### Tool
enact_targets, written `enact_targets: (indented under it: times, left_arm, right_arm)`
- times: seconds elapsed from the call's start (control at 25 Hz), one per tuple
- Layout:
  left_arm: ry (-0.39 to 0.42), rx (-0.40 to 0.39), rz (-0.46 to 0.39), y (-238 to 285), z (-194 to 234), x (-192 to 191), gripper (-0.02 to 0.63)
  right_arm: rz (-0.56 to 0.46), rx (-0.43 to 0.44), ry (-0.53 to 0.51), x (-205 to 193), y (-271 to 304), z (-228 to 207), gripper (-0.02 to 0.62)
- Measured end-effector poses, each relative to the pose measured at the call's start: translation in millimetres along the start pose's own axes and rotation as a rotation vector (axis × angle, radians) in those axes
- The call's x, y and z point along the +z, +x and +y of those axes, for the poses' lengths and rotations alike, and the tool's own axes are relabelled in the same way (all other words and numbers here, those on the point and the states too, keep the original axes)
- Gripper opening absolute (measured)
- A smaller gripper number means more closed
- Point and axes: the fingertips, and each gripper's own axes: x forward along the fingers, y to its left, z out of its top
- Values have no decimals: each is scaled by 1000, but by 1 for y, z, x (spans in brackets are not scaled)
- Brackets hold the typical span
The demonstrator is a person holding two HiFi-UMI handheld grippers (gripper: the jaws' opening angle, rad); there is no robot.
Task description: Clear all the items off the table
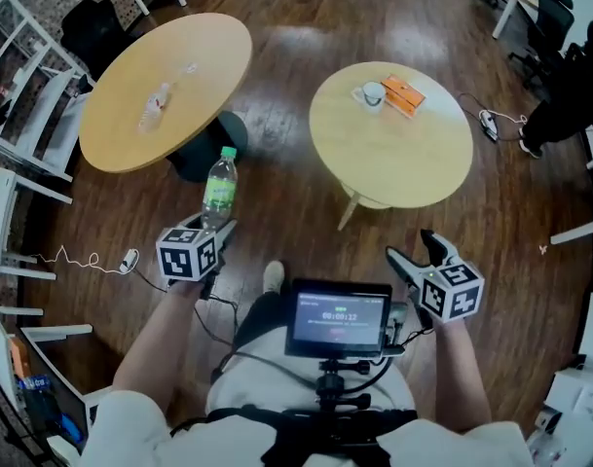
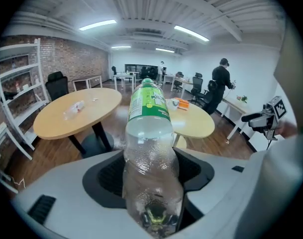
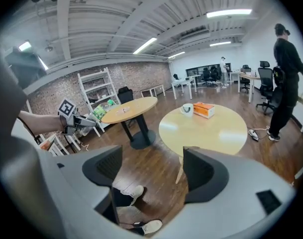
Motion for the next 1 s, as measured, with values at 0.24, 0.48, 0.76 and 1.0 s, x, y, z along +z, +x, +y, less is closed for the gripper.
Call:
enact_targets:
  times: [0.24,0.48,0.76,1.0]
  left_arm:
    - [-116,139,-31,-7,140,2,268]
    - [-207,261,-21,18,294,8,268]
    - [-284,351,5,67,458,27,268]
    - [-320,384,59,116,548,30,270]
  right_arm:
    - [36,-8,-153,43,66,40,388]
    - [47,-3,-134,98,144,78,388]
    - [72,6,-111,160,235,134,388]
    - [130,34,-146,182,301,171,388]
